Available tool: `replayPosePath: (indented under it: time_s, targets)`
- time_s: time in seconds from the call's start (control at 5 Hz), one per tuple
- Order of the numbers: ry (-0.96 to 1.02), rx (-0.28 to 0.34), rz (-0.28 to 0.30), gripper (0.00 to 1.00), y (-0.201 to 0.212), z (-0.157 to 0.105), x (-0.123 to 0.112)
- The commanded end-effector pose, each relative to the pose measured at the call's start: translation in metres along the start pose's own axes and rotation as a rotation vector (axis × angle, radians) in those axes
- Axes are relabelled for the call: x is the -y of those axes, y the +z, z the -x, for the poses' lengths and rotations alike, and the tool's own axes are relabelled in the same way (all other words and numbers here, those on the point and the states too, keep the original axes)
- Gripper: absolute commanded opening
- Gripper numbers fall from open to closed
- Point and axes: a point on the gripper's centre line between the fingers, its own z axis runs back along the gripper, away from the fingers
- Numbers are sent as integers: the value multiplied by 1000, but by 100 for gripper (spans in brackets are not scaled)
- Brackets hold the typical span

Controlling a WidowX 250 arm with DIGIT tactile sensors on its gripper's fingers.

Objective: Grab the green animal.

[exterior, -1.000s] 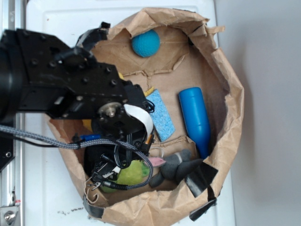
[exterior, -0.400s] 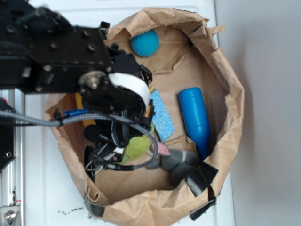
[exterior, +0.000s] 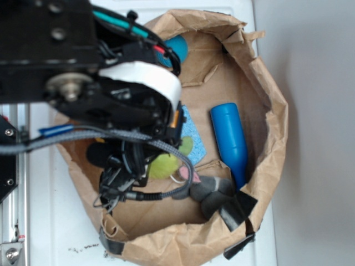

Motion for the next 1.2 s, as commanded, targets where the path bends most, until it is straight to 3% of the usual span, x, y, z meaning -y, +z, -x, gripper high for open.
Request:
replayPosePath:
  time_s: [0.0, 0.2, 0.6, 0.8, 1.0]
  targets:
    - [-24, 99, -127, 0, 45, 12, 24]
    - [-13, 104, -137, 0, 54, 12, 26]
    - [64, 31, -155, 0, 44, -10, 14]
    - [61, 24, -158, 0, 40, -13, 13]
    - [19, 6, -214, 0, 27, -11, 20]
